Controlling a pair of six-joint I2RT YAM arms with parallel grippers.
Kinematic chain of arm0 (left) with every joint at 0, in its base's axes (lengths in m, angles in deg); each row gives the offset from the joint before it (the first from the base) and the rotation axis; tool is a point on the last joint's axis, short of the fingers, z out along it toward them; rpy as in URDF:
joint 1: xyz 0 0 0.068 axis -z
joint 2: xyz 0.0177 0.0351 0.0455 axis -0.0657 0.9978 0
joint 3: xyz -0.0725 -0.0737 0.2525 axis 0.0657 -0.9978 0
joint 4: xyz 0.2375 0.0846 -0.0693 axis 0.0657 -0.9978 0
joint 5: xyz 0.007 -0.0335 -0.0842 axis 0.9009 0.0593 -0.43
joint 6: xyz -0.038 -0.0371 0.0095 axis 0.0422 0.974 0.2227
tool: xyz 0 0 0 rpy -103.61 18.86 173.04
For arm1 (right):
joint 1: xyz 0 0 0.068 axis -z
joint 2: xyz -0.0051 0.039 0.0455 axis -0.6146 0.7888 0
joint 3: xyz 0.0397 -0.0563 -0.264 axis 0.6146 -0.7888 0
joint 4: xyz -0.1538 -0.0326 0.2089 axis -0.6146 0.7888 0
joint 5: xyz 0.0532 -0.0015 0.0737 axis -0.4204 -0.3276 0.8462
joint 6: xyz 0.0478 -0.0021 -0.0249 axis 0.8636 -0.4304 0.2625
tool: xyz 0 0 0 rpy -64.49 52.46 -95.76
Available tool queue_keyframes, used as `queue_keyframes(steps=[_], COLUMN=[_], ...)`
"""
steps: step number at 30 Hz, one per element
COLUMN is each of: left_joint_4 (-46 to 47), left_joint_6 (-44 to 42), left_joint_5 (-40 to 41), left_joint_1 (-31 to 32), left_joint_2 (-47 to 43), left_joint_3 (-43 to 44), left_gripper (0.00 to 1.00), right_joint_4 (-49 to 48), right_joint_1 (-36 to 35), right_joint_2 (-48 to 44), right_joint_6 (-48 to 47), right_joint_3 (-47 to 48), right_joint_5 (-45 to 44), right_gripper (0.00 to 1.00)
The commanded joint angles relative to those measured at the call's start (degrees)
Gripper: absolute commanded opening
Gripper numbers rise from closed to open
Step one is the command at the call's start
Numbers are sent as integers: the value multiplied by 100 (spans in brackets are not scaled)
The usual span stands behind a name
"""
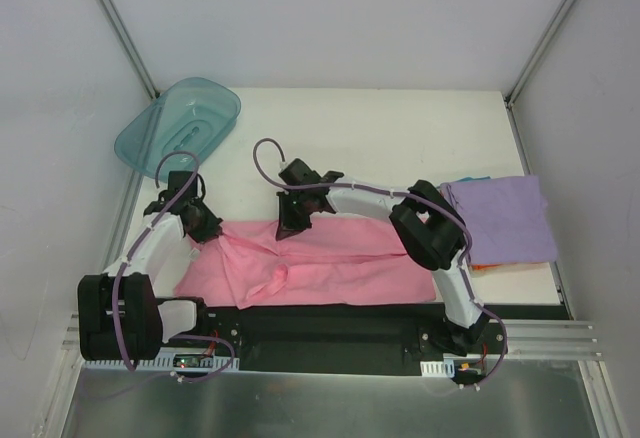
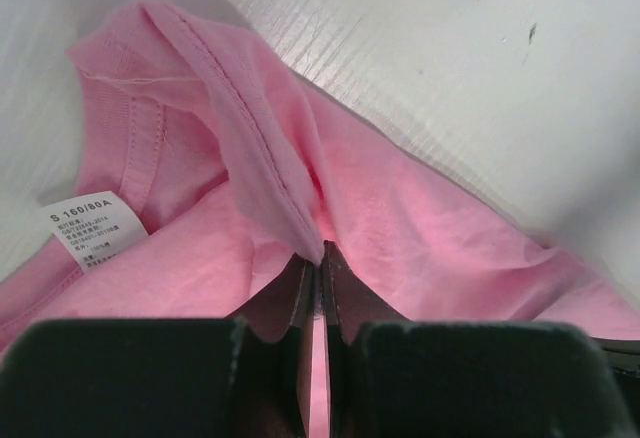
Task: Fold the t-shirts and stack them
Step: Fold the other side of the tshirt into a rectangle
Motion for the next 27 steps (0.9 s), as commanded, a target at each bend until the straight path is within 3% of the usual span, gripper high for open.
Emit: queue_keyframes(steps=[1, 13, 16, 19, 22, 23, 25, 26, 27], left_joint_4=[38, -59, -68, -85, -129, -146, -190, -269, -313], left_joint_6=[-191, -489, -498, -472, -314, -235, -130, -59, -15], left_joint_5=[-150, -440, -448, -527, -755, -852, -914, -932, -932], left_joint_1=[-158, -650, -659, -659, -659, -659, -668, -659, -668], left_joint_2=[-13, 874, 1067, 1007, 612, 471, 15, -152, -459], left_joint_3=[256, 572, 633, 695, 678, 660, 625, 599, 590], left_gripper=[0, 4, 19, 41, 69, 75, 95, 98, 99], right_joint_4=[-158, -220, -114, 8, 367, 430, 466, 475, 475], right_joint_1=[124, 239, 239, 248, 239, 230, 204, 195, 160], right_joint_2=[-189, -145, -75, -101, -224, -302, -592, -706, -908], right_joint_6=[-49, -225, -304, -435, -707, -752, -814, -883, -910], right_joint_3=[147, 120, 252, 323, 463, 464, 359, 306, 192], right_joint_5=[-66, -31, 65, 241, 486, 522, 610, 628, 646], right_gripper=[1, 1, 3, 22, 51, 57, 65, 97, 97])
